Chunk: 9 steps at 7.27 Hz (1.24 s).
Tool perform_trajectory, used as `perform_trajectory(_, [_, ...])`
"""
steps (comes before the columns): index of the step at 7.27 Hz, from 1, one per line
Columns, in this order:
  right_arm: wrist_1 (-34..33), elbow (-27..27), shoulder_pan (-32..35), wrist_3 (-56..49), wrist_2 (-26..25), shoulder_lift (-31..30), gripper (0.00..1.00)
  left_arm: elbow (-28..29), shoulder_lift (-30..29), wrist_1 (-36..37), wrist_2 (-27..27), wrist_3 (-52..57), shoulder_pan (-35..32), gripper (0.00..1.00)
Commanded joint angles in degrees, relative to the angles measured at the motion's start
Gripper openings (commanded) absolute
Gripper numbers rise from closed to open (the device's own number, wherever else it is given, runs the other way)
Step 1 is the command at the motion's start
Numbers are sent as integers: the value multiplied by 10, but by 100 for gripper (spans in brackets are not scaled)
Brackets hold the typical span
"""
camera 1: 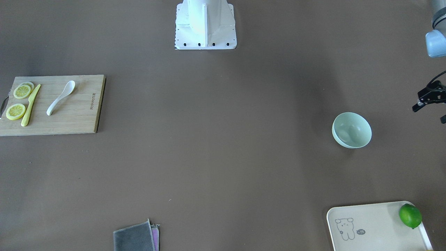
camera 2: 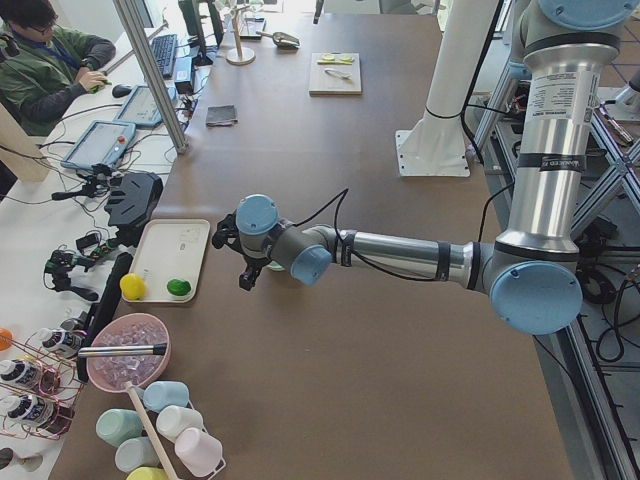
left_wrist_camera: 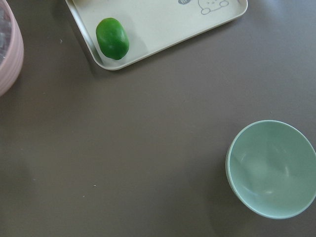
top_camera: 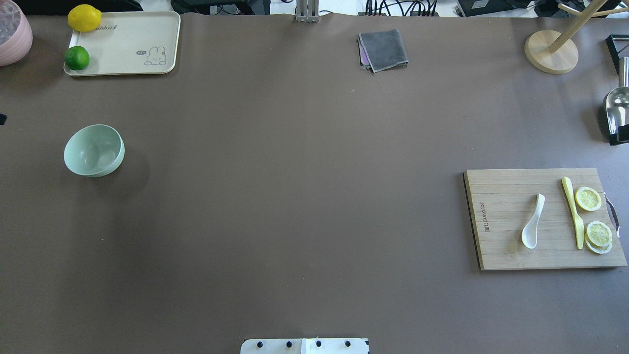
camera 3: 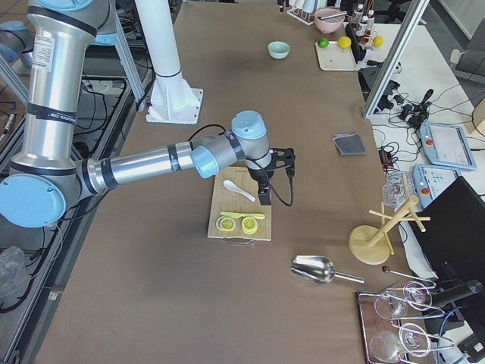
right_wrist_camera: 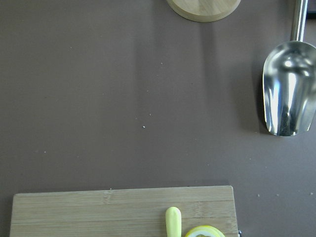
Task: Place spoon in bowl
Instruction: 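Reach the left gripper to the pale green bowl and grip its rim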
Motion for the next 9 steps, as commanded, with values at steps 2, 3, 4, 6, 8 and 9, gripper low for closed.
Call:
perform_trajectory(2, [35,0,-44,63,-28,0,99,67,-18,-178,76,-200,127,99])
perform_trajectory(3, [35,0,-44,63,-29,0,99,78,-24,-180,101,-202,145,98])
perform_trajectory(4, [35,0,-44,63,-29,0,99,98,-33,-192,113,-202,156,92])
perform_trajectory(6, [35,0,-44,63,-29,0,99,128,-40,-214,113,-199,160,38])
perform_trajectory(8, [37,0,-44,63,-29,0,99,116,-50,-214,106,-204,162,0])
perform_trajectory(9, [37,0,-44,63,-29,0,99,100,-64,-204,105,-205,162,0])
